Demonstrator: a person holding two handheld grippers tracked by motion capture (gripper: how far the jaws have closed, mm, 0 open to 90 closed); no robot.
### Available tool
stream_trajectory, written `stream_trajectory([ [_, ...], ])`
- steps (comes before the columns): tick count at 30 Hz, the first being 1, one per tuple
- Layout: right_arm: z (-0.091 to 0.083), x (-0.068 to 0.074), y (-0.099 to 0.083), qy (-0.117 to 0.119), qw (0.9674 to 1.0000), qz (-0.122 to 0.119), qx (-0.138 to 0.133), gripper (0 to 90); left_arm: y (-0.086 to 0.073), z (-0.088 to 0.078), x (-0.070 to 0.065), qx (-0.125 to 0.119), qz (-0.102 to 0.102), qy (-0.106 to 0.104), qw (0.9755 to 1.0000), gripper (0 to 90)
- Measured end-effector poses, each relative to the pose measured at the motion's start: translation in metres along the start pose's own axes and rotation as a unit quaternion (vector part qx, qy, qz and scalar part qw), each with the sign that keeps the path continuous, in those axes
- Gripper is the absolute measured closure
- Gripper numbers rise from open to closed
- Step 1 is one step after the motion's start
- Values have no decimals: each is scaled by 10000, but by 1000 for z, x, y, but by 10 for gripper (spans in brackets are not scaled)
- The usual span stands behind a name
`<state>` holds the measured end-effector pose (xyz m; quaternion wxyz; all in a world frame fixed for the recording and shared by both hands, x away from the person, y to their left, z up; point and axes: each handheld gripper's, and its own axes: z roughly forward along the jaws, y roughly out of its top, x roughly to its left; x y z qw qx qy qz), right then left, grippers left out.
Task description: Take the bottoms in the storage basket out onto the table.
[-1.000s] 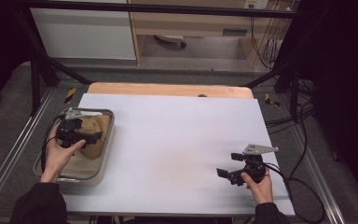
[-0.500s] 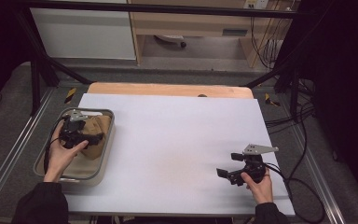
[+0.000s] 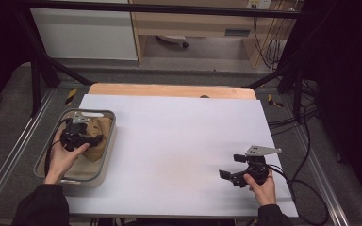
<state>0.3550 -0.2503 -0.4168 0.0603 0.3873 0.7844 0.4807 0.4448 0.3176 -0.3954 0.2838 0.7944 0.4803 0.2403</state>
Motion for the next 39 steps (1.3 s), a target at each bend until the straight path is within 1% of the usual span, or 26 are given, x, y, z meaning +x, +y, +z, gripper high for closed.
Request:
stream_trajectory([
  [1,0,0,0,0,10000,5,0,6,0,0,0,11,1,17,10000,362],
  [2,0,0,0,0,10000,5,0,6,0,0,0,23,-1,27,10000,362],
  [8,0,0,0,6,10000,-1,0,7,-1,0,0,106,37,64,9999,452],
  [11,0,0,0,10,10000,4,-1,7,-1,-1,0,139,6,62,9999,491],
  [15,0,0,0,17,10000,-7,2,7,-1,-2,0,174,15,81,9998,571],
  [28,0,0,0,18,10000,-7,10,7,0,-5,0,235,7,111,9997,676],
  [32,0,0,0,14,10000,-11,7,7,1,-6,0,238,-30,115,9996,693],
  [39,0,0,0,20,10000,-7,5,7,2,-10,-1,257,-34,146,9996,714],
])
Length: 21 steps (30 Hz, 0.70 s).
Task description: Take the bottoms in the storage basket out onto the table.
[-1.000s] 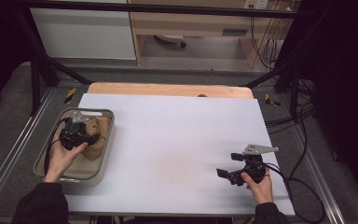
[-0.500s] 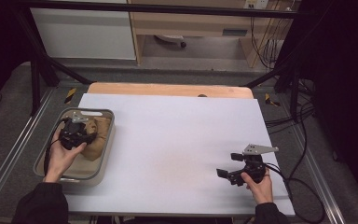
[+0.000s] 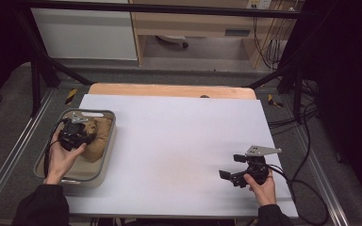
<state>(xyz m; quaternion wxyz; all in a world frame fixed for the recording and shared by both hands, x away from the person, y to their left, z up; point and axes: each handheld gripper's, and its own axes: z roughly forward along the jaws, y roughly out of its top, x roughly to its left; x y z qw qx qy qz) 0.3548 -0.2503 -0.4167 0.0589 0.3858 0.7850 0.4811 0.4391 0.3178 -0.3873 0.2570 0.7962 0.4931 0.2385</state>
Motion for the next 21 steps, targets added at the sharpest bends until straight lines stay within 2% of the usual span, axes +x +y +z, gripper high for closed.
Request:
stream_trajectory([
  [21,0,0,0,-1,10000,-17,15,7,1,-11,3,-207,-172,-79,9996,757],
])
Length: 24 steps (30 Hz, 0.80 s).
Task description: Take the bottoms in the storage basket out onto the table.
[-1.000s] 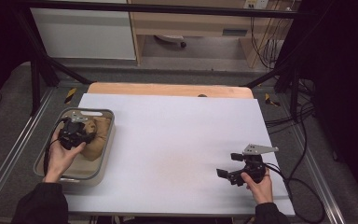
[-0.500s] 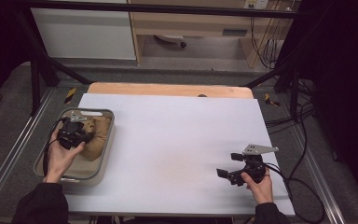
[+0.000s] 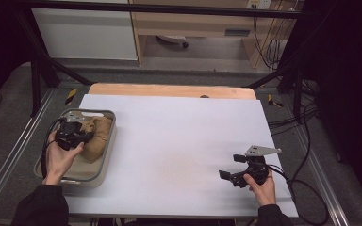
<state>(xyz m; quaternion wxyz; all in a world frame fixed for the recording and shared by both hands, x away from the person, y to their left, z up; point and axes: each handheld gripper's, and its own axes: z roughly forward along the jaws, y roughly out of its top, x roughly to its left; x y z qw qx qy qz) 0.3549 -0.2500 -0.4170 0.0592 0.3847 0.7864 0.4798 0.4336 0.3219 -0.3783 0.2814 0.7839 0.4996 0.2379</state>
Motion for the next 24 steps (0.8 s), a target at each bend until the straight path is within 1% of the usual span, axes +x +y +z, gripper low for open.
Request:
stream_trajectory([
  [18,0,0,0,1,10000,5,-4,7,4,-17,3,-290,-142,-74,9995,782],
  [24,0,0,0,1,10000,10,0,7,5,-23,5,-349,-179,-99,9992,787],
])
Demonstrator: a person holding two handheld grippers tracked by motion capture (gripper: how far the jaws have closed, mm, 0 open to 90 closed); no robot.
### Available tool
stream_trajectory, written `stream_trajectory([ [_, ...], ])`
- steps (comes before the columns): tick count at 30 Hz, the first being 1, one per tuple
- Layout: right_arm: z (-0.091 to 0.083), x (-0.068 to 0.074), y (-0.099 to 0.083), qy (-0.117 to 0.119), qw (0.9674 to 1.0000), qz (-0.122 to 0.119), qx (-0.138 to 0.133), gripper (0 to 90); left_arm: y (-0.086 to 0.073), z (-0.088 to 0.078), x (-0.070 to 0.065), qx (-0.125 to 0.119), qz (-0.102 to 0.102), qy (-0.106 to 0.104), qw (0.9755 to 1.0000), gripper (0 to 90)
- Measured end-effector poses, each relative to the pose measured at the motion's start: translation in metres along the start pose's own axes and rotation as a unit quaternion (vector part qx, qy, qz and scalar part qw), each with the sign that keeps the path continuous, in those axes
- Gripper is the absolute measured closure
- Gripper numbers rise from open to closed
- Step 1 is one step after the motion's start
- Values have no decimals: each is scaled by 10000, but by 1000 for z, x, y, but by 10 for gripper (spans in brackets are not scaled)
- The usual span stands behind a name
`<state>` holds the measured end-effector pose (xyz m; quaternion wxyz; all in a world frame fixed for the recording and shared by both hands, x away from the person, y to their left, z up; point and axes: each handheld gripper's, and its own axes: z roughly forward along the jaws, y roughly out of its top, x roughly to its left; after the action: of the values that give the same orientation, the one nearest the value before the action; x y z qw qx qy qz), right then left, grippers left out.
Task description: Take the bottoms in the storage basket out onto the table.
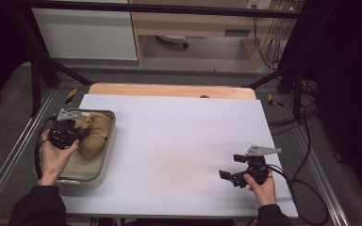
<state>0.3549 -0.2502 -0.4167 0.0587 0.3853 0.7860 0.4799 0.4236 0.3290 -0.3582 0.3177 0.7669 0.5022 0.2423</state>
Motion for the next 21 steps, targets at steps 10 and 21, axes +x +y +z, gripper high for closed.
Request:
stream_trajectory([
  [10,0,0,0,1,10000,0,-3,7,2,-7,1,-103,-50,13,9999,789],
  [21,0,0,0,3,10000,0,-7,7,4,-16,2,-192,-62,38,9998,789],
])
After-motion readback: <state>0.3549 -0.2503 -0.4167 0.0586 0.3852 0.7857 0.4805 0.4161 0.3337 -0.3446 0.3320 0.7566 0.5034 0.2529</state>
